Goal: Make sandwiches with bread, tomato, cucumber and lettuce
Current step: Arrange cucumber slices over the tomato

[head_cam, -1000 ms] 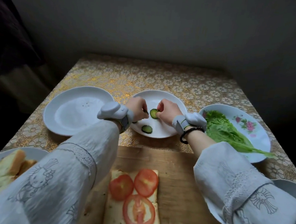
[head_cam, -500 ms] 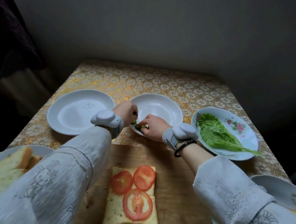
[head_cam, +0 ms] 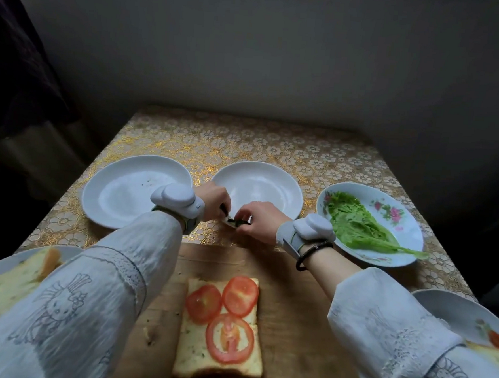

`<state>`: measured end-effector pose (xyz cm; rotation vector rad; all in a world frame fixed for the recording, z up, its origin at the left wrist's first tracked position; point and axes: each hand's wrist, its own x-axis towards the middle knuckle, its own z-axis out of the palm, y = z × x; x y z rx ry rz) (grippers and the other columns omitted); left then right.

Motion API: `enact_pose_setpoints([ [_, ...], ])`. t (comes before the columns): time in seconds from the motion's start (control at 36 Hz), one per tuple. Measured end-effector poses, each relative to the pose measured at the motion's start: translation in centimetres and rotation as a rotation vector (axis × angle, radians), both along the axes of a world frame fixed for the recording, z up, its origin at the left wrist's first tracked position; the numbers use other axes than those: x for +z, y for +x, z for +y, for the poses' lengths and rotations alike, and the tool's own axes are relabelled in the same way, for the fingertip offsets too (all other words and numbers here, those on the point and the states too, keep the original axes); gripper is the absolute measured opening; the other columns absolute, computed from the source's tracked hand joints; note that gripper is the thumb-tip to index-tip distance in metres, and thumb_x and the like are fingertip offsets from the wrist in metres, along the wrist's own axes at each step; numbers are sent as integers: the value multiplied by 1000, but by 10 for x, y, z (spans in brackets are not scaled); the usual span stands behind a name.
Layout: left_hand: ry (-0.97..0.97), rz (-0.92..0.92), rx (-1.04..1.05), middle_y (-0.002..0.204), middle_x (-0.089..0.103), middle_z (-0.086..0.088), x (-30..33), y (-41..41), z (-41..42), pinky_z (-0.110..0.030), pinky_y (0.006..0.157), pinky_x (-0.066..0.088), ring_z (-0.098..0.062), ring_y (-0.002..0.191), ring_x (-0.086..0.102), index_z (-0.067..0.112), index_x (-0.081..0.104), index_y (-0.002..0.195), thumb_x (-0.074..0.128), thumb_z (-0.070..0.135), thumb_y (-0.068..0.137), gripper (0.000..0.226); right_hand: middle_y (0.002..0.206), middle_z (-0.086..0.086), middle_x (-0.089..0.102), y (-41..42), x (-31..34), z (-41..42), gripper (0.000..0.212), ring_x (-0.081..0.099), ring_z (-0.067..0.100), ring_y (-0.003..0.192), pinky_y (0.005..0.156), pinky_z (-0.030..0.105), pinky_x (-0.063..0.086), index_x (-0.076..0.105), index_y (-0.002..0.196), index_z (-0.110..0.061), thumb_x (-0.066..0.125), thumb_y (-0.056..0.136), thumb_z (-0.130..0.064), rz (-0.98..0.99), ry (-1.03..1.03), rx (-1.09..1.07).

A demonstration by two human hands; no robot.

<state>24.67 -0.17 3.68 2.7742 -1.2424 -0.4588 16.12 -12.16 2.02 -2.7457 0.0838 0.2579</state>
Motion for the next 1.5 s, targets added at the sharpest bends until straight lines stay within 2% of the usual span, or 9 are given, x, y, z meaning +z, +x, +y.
enact_pose_setpoints([
  [0.42,-293,-52,175,112,70,-13,2,-24,16,-31,88,47,-30,106,62,6,70,110,62,13,88,25,120,12,65,-26,16,6,28,57,29,113,96,36,46,65,115,-7,54,91,-17,-116,42,-177],
  [0.53,-335,29,325,84,65,-16,11,-44,25,-32,70,47,-28,80,60,1,72,97,69,11,80,19,120,13,65,-41,27,13,28,57,29,113,94,35,47,66,115,-6,56,91,-16,-132,92,-253],
  [0.64,-361,218,375,60,57,-5,17,-65,39,-18,48,46,-15,51,52,7,65,81,68,9,79,4,122,10,64,-62,36,26,29,57,27,113,90,31,45,66,116,-8,57,90,-15,-143,137,-298],
  [0.72,-491,481,453,55,61,-1,20,-85,55,-20,55,53,-11,49,53,3,68,90,68,3,81,10,122,10,63,-81,40,36,28,59,25,112,77,25,45,65,116,-8,58,89,-14,-141,187,-319],
  [0.89,-465,846,465,78,60,-10,27,-128,77,-16,54,55,-14,64,57,3,60,82,53,-2,92,13,107,11,69,-107,39,45,25,56,15,77,53,12,37,67,112,-7,62,87,-10,-104,284,-345],
  [1.17,-216,706,579,70,57,-9,9,-160,103,-18,42,54,-11,49,61,3,58,73,70,2,81,15,93,6,62,-132,33,62,26,56,18,82,58,19,46,68,112,-7,64,86,-9,57,380,-362],
  [1.28,-170,567,559,63,58,-6,0,-162,108,-18,48,53,-8,43,56,9,58,64,77,11,76,22,78,5,63,-139,33,65,25,54,11,61,52,17,44,66,113,-2,62,88,-4,145,523,-373],
  [1.42,-232,429,539,55,52,-6,-1,-166,105,-14,32,44,-10,38,48,9,52,59,80,8,71,30,68,2,57,-142,25,68,9,48,8,54,42,12,42,65,86,-9,60,88,-1,217,605,-380],
  [1.5,-220,376,520,57,53,-2,-1,-167,103,-12,29,39,-9,39,50,12,54,63,80,13,71,27,68,2,57,-142,21,70,21,49,8,53,39,10,42,65,108,-1,62,88,-2,238,584,-388],
])
